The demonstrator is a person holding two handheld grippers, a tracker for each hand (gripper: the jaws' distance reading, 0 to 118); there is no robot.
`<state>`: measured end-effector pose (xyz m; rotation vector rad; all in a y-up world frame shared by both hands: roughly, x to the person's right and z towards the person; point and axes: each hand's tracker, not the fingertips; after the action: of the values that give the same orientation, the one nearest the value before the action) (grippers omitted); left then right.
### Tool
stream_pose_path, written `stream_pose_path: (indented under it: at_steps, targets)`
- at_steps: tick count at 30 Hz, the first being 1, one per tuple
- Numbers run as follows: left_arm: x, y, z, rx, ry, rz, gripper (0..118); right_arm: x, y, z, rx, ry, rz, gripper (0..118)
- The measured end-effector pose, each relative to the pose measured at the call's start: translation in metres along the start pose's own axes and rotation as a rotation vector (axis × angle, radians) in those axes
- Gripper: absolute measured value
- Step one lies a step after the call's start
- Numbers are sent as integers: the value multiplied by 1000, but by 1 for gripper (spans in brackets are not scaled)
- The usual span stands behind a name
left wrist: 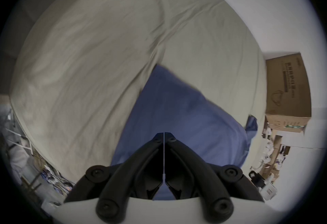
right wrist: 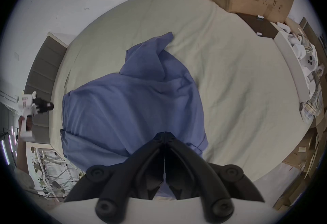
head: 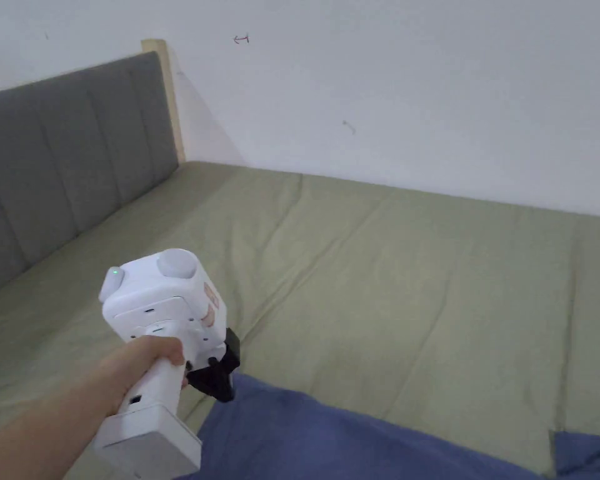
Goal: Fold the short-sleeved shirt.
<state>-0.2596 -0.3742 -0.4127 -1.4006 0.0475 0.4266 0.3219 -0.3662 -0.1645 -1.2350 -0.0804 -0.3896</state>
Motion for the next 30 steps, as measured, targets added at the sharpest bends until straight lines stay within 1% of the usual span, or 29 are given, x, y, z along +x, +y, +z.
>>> stream_pose_path:
  at_steps: [1, 2, 4, 5, 6, 7, 9, 10, 11, 12, 13, 14, 15, 16, 17, 19, 20, 21, 24, 27, 28, 29, 30]
  targets:
    - [3, 9, -8, -10, 8, 8, 1, 2, 7, -7, -14, 0, -3, 0]
    - [5, 17, -18, -28, 23, 20, 13, 4, 10, -14, -28, -3, -1, 0]
    - [6, 33, -43, -46, 68, 42, 58, 6, 15, -27, -48, -26, 7, 0]
    - [4, 37, -53, -36, 79, 68, 73, 8, 16, -36, -49, -42, 8, 0]
    - [2, 40, -60, -30, 79, 91, 74, 10, 19, -42, -52, -53, 4, 0]
    - [-1, 43, -67, -40, 75, 105, 74, 12, 23, -49, -57, -57, 0, 0]
    - [-4, 45, -83, -55, 94, 136, 74, 40, 28, -68, -66, -36, -10, 0]
    - [-5, 44, -88, -67, 121, 130, 74, 44, 30, -72, -68, -41, -13, 0]
    - [-6, 42, -93, -67, 127, 125, 69, 48, 34, -75, -70, -44, -13, 0]
    - [-6, 38, -91, -60, 118, 124, 63, 53, 37, -78, -72, -45, -12, 0]
    - [-4, 35, -87, -45, 132, 102, 52, 28, 24, -75, -56, -70, -4, 0]
    - [-1, 33, -84, -46, 157, 50, 34, 27, 26, -76, -54, -72, 1, 0]
    - [1, 32, -81, -66, 164, -2, 23, 27, 29, -76, -48, -71, 6, 0]
    - [2, 31, -78, -76, 156, -38, 15, 28, 31, -76, -38, -68, 7, 0]
    - [2, 28, -77, -74, 124, -7, 11, 42, 36, -78, -24, -58, -1, 0]
    - [3, 24, -77, -82, 108, 7, 9, 45, 44, -78, -5, -52, -9, 0]
    - [9, 19, -73, -82, 117, -2, 8, 38, 47, -75, 10, -57, -6, 0]
    - [9, 17, -73, -81, 121, -1, 8, 27, 49, -72, 20, -64, 3, 0]
    - [14, 12, -70, -70, 116, -7, 8, 23, 67, -73, 59, -115, 53, 0]
    - [19, 7, -69, -63, 116, -33, 8, 25, 92, -79, 99, -135, 76, 0]
    - [18, 7, -67, -62, 117, -31, 8, 26, 100, -82, 116, -137, 74, 13]
    - [19, 6, -66, -62, 113, -26, 8, 34, 111, -87, 119, -130, 71, 57]
    - [19, 5, -66, -63, 110, -22, 8, 37, 121, -96, 114, -128, 68, 98]
